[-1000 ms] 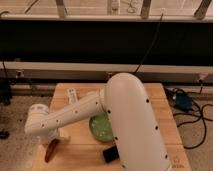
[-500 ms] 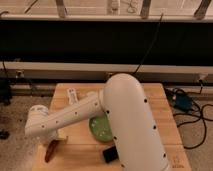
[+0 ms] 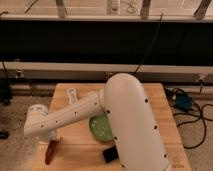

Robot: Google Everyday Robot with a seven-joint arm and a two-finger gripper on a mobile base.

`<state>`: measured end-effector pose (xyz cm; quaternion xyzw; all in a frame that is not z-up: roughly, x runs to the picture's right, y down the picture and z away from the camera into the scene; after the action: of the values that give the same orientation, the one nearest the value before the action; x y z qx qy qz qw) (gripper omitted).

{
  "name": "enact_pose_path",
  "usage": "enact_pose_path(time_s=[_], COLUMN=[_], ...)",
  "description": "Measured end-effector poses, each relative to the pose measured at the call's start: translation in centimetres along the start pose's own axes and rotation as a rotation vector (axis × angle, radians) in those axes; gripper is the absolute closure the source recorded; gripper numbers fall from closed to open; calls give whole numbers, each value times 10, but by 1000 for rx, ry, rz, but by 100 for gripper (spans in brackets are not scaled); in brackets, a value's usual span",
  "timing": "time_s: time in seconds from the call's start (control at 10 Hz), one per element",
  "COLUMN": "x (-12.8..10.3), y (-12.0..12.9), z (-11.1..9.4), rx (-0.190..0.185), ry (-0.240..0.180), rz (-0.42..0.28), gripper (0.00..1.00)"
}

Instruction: Drag the pepper across the table

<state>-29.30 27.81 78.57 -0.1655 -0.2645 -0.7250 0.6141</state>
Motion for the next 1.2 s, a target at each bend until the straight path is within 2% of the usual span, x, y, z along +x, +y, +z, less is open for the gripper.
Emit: enact_pose_path(time_s=[0.2, 0.5, 0.8, 0.9, 1.1, 1.2], x=[1, 9, 8, 9, 8, 7], y=[-3, -15, -23, -23, -10, -10], z=[-6, -31, -32, -30, -28, -28], rx=[6, 28, 26, 30, 32, 33], ry=[6, 34, 45, 42, 37, 35], rz=[-10, -55, -130, -133, -54, -55], gripper=[100, 100, 100, 99, 85, 84])
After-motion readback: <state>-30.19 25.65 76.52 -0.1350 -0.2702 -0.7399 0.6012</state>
